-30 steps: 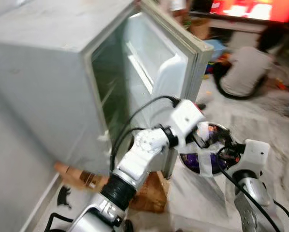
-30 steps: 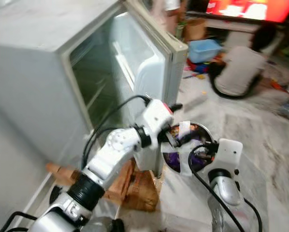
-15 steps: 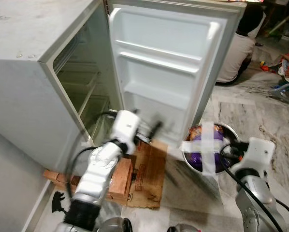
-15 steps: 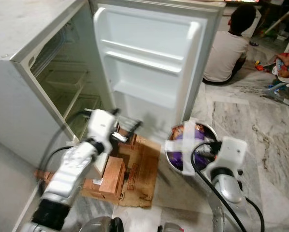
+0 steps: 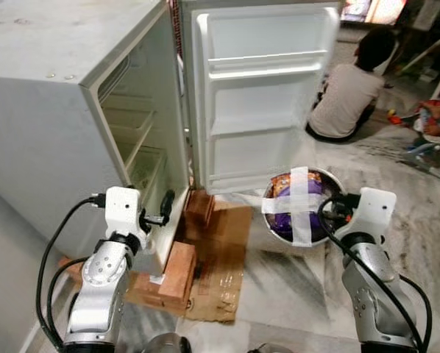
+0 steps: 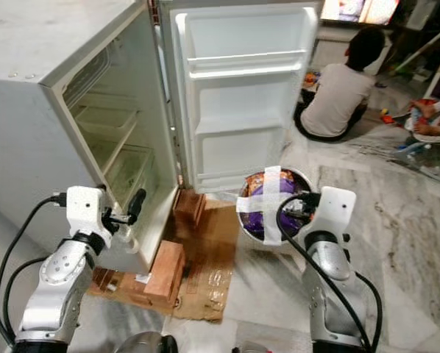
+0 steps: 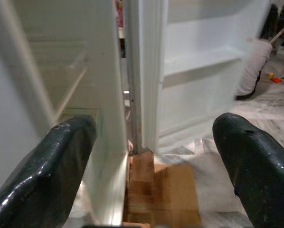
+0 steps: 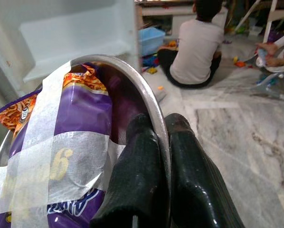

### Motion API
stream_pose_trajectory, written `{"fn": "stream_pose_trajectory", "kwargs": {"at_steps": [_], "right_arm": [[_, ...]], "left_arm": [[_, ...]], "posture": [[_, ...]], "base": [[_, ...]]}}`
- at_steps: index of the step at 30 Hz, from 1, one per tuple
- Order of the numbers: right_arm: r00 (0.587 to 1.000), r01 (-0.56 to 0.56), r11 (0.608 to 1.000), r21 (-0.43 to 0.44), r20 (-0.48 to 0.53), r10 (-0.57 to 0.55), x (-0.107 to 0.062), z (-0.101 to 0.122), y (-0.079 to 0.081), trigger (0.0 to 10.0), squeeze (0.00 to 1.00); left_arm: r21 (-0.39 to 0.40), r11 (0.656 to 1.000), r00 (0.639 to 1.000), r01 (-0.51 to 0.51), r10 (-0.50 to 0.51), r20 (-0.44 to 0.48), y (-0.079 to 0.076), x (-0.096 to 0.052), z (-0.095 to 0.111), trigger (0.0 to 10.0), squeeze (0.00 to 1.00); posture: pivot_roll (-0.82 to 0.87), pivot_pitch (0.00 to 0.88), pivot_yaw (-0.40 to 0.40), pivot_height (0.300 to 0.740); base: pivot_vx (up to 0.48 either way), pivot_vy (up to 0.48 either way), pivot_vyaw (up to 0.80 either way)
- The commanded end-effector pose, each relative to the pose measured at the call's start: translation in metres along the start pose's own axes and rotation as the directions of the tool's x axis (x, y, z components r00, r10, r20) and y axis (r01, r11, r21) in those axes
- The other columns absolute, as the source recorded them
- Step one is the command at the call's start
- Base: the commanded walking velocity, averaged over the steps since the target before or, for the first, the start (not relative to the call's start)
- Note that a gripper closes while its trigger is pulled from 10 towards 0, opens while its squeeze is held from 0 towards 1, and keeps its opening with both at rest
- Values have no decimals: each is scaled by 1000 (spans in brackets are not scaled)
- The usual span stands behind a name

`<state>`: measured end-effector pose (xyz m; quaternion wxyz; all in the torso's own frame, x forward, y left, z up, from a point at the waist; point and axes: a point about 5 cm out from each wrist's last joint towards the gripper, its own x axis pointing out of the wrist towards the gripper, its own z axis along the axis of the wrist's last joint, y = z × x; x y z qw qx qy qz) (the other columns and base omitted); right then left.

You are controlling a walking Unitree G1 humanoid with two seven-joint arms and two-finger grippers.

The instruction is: Restocking fridge

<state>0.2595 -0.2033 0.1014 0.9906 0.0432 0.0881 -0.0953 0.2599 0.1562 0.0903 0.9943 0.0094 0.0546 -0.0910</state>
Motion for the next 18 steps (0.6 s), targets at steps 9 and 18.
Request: {"fn": "stream_pose_trajectory", "kwargs": {"at_steps": [9,18], "right_arm": [[1000,6,1000,-17,31,-6,7,5,-4,10000,0],[999,-12,1000,-19,52,13,11,7,-1,10000,0]], "left_arm": [[6,999,999,37,-37,9,-9,3,6,10000,0],[21,999,1000,24,-25,9,-8,4,7,10000,0]], "posture": [[33,0,-23,740],[34,0,-20,740]], "base": [[0,-374,0],[0,-427,0]]}}
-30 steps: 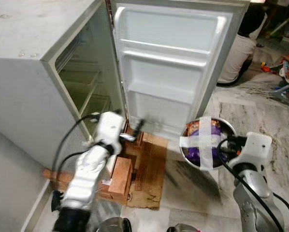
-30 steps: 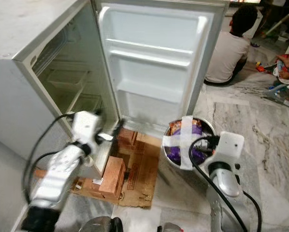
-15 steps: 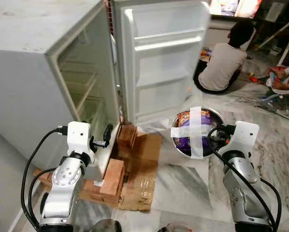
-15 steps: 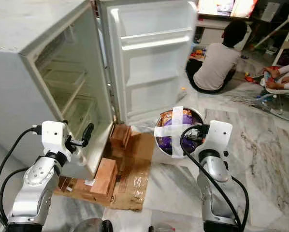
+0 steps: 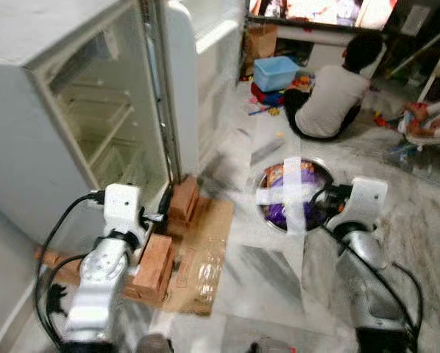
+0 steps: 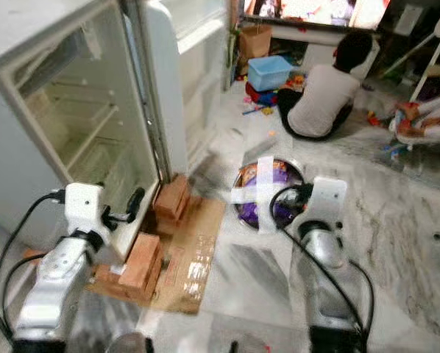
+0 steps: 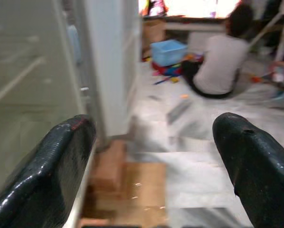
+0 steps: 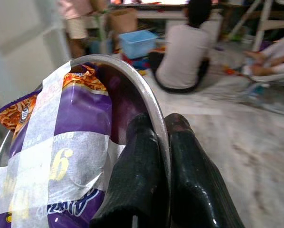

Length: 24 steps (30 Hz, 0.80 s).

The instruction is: Restocking fridge

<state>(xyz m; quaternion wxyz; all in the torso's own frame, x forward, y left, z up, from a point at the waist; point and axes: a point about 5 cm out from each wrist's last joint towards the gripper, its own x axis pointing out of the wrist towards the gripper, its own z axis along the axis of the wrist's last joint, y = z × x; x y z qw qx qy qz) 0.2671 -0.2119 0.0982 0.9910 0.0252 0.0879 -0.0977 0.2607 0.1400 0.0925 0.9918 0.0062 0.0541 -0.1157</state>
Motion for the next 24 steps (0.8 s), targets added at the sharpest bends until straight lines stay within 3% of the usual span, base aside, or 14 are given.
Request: {"fn": "stream_pose_trajectory", "kwargs": {"at_steps": [1,12,24], "right_arm": [[998,-31,999,13,52,30,3,9,8,10000,0],[981,-168,985,-47,87,172,12,9,31,10000,0],[973,-187,981,-56,128,192,16,14,38,10000,0]], "left_arm": [[26,999,1000,-24,24,8,8,1,4,10000,0],[87,996,1000,-20,20,10,7,6,6,10000,0],[104,994,1000,-12,12,3,4,7,5,10000,0]], "posture": [[34,0,-18,740],[39,0,-12,740],[42,0,-16,740]], "base": [[0,-450,0],[283,-344,0],[444,0,0]]}}
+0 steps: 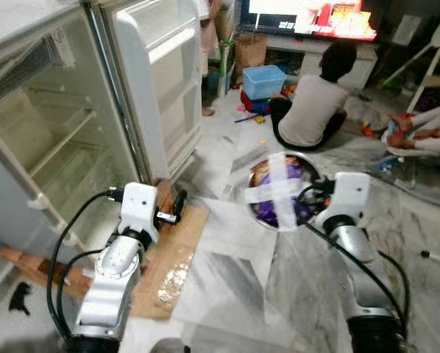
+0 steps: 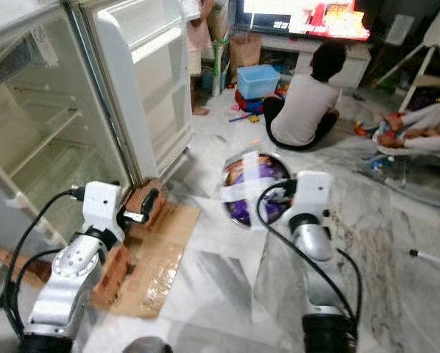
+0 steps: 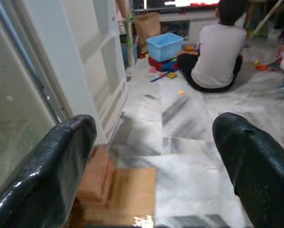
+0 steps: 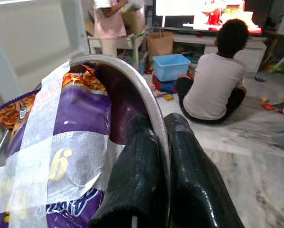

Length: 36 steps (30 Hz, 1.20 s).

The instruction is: Restocking fridge

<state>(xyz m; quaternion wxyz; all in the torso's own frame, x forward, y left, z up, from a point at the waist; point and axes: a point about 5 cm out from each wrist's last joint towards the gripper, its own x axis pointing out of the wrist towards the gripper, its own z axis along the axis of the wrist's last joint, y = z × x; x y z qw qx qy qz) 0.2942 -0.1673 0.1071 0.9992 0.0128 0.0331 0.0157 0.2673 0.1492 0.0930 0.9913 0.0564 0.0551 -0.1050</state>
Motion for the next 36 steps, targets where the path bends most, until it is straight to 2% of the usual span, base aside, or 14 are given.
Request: {"fn": "stream_pose_trajectory", "kwargs": {"at_steps": [1,13,19,23,30,36], "right_arm": [[999,31,999,-13,28,-31,-2,4,-11,10000,0],[999,25,1000,-13,43,-24,-2,4,-10,10000,0],[999,23,1000,-14,45,-23,-1,5,-10,10000,0],[999,22,1000,-7,44,-22,0,4,-10,10000,0],[999,19,1000,-16,40,-18,0,4,-9,10000,0],[999,20,1000,-1,37,-20,1,4,-9,10000,0]], "left_arm": [[9,1000,1000,13,-13,16,-6,3,4,10000,0],[24,1000,1000,0,0,20,-6,8,6,10000,0],[31,999,1000,-10,9,18,-6,7,5,10000,0],[34,999,1000,-14,14,16,-6,7,5,10000,0],[31,999,1000,-25,25,14,-5,8,4,10000,0],[13,1000,1000,-26,26,12,-6,9,4,10000,0]], "posture": [[40,0,-14,740],[35,0,-13,740],[36,0,-14,740],[35,0,-14,740],[34,0,-14,740],[35,0,-15,740]], "base": [[465,0,581],[465,0,782],[458,0,466],[430,0,0],[336,-333,0],[0,-459,0]]}}
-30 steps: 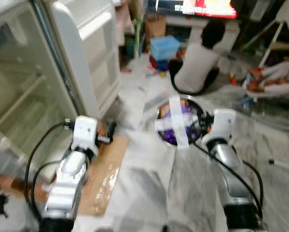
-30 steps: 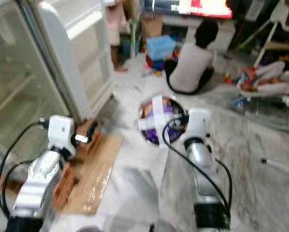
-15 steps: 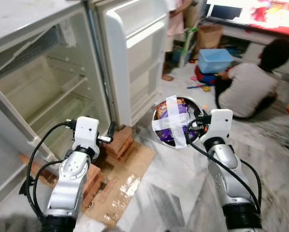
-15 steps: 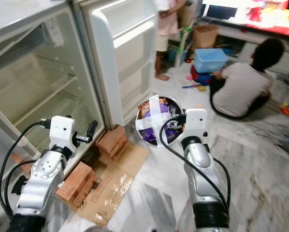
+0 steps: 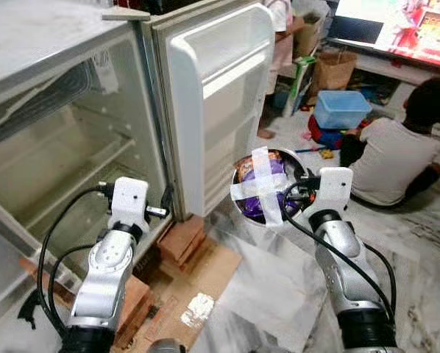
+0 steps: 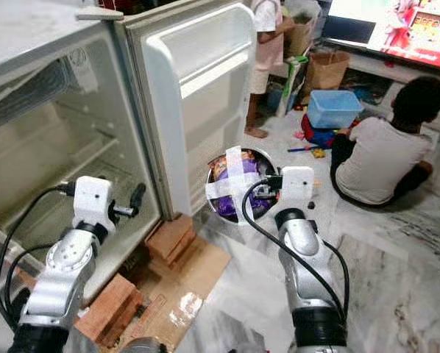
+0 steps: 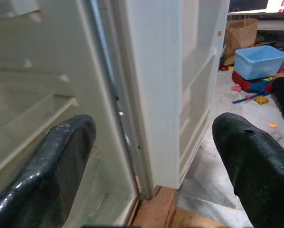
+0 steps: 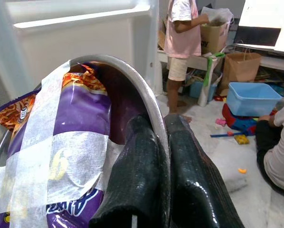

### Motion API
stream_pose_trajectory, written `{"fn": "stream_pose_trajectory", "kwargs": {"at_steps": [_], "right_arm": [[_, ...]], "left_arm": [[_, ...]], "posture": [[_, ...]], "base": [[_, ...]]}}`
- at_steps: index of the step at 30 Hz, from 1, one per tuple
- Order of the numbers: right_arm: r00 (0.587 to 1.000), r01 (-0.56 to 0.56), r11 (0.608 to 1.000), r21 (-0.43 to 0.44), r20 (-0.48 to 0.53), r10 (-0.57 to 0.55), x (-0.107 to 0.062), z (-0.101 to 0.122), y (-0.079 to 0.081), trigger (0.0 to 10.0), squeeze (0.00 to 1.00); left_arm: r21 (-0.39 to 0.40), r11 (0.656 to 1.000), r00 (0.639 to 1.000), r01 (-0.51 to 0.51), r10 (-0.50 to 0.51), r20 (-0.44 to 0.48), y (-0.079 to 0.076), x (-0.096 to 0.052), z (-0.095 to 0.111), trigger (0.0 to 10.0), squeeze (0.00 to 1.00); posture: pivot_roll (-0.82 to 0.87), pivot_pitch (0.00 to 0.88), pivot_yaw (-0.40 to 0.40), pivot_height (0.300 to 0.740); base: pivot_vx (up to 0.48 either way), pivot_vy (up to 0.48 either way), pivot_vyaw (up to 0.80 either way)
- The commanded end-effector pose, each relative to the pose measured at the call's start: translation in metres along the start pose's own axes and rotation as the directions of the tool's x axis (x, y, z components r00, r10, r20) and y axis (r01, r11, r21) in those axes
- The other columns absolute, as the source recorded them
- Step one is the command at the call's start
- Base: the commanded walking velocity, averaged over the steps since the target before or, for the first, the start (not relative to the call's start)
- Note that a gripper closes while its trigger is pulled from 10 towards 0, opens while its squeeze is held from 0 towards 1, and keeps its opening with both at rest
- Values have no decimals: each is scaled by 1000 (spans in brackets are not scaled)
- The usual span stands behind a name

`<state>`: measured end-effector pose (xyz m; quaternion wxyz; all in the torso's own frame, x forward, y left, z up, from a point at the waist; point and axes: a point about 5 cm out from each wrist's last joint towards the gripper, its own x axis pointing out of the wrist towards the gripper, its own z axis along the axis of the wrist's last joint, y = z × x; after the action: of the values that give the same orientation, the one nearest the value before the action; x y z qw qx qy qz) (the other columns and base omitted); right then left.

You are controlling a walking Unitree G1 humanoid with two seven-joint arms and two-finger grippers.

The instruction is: Restocking fridge

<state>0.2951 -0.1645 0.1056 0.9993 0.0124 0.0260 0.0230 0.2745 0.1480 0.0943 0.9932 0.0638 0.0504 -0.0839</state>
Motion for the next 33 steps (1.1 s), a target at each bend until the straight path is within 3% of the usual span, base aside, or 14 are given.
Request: {"fn": "stream_pose_trajectory", "kwargs": {"at_steps": [1,14,27,33], "right_arm": [[999,35,999,1,23,-35,0,5,-12,10000,0],[999,35,999,19,21,-35,0,5,-12,10000,0],[999,19,1000,3,30,-19,0,5,-8,10000,0],[999,-18,1000,-10,36,18,2,7,-6,10000,0]], "left_arm": [[1,1000,1000,18,-18,6,-7,1,2,10000,0],[53,999,1000,-5,6,-19,-4,2,-1,10000,0],[47,998,999,-32,34,-39,0,2,-3,10000,0],[-9,995,995,-97,97,-30,7,3,-2,10000,0]], "posture": [[35,0,-15,740],[34,0,-12,740],[36,0,-10,740],[40,0,-13,740]], "base": [[0,-472,0],[0,-473,0],[0,-444,0],[157,-137,267]]}}
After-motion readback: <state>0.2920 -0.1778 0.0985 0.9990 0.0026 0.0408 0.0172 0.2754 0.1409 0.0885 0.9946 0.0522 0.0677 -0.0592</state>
